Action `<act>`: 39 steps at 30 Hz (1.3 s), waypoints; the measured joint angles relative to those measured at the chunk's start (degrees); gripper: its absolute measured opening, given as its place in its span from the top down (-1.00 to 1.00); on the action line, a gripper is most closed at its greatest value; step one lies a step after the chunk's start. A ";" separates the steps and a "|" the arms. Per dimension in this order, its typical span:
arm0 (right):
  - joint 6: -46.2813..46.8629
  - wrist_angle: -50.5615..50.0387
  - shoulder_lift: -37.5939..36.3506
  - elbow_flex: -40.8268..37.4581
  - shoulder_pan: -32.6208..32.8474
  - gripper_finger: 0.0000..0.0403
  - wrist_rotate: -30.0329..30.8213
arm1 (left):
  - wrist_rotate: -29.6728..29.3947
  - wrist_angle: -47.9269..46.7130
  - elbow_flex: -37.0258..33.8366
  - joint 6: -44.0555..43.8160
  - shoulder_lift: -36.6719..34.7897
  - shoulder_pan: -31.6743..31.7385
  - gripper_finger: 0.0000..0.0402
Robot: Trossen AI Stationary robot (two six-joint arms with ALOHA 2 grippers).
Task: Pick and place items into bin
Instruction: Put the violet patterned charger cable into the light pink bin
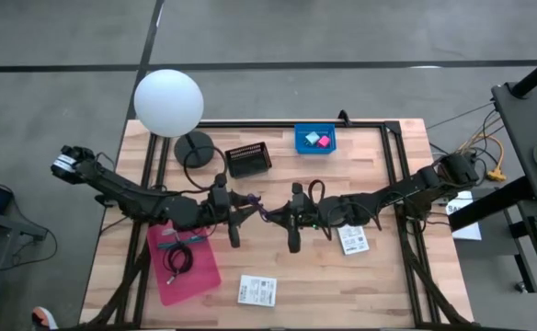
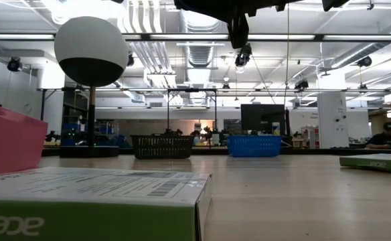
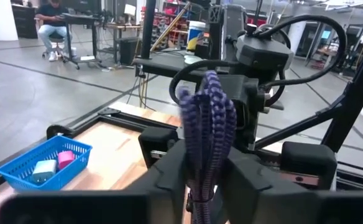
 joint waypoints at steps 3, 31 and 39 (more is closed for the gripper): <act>0.00 0.00 0.00 0.00 0.00 0.96 0.00 | 0.03 0.04 0.00 0.00 -0.02 0.06 0.92; 3.86 -12.82 -0.04 0.02 0.04 0.18 -0.61 | 17.06 -34.07 0.04 -21.65 -7.69 -1.90 0.97; 3.89 -14.29 -0.04 0.04 0.04 0.14 -0.61 | 23.02 -45.83 0.04 -35.57 -7.67 -5.06 0.98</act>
